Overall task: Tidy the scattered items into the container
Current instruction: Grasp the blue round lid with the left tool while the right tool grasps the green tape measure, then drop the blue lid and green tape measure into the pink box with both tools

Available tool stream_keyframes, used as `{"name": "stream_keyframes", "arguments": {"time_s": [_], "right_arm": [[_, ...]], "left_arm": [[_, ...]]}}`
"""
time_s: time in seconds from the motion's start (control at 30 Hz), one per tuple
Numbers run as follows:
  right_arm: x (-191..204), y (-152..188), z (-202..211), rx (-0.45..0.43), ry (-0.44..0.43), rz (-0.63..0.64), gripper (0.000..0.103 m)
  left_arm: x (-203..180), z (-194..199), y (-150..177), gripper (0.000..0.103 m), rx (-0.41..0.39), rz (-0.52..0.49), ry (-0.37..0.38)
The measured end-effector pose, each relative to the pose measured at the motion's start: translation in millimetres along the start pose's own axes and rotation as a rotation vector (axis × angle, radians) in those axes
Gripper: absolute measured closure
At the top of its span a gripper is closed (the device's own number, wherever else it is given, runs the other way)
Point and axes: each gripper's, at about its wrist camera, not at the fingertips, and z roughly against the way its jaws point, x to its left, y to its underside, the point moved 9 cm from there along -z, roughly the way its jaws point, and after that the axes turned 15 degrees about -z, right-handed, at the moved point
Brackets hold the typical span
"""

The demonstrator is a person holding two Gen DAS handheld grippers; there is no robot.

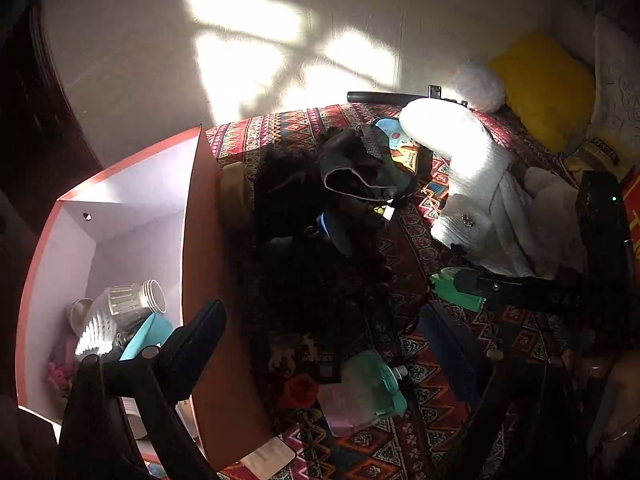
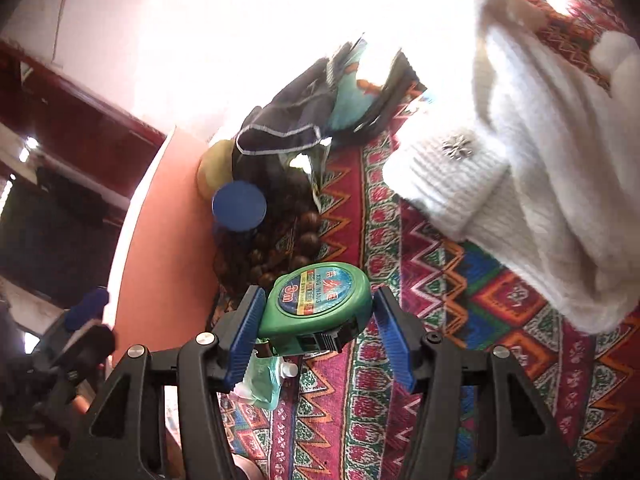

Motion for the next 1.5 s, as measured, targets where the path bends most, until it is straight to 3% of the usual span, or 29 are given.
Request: {"name": "stream_keyframes", "arguments": {"time_s": [0.17, 0.3, 0.4, 0.53, 0.63, 0.77, 0.9, 1.2, 1.33, 1.5], "right_arm": [[-8.9, -11.4, 9.2, 0.039, -0.088, -0.079, 0.048], [-7.9, -8.1, 1.8, 0.070, -0.080, -0.067, 0.048], [-6.0, -7.7, -10.1, 0.093, -0.071, -0.059, 0.048], [-4.9, -10.2, -15.1, 0.094, -0.069, -0.053, 0.048], [-3.3, -8.8, -16.7, 0.099, -0.071, -0.049, 0.048], [0.7, -10.2, -11.0, 0.081, -0.074, -0.046, 0.048], [8.1, -16.9, 4.7, 0.037, -0.084, -0.048, 0.048], [39.7, -12.6, 53.1, -0.081, -0.081, -0.001, 0.048], [72.4, 3.1, 76.0, -0.182, -0.039, 0.113, 0.048], [156.7, 36.9, 103.8, -0.305, -0.101, 0.293, 0.048]], "left_arm": [[-19.0, -69.3, -12.8, 0.007, 0.111, -0.170, -0.107], [-20.6, -122.0, -15.8, 0.008, 0.184, -0.308, -0.267], [-9.5, -139.7, -19.4, 0.026, 0.155, -0.312, -0.330], [12.8, -127.6, -26.7, 0.082, 0.086, -0.164, -0.269], [27.1, -114.0, -25.6, 0.082, 0.044, -0.011, -0.144], [33.6, -72.1, -33.2, 0.082, -0.056, 0.098, -0.067], [23.4, -18.6, -43.2, 0.082, -0.168, 0.144, 0.018], [-6.9, 52.6, -53.8, 0.082, -0.285, 0.169, 0.223], [23.2, 105.5, -48.4, 0.082, -0.378, 0.212, 0.217], [110.9, 157.8, -23.6, 0.082, -0.469, 0.323, 0.106]]}}
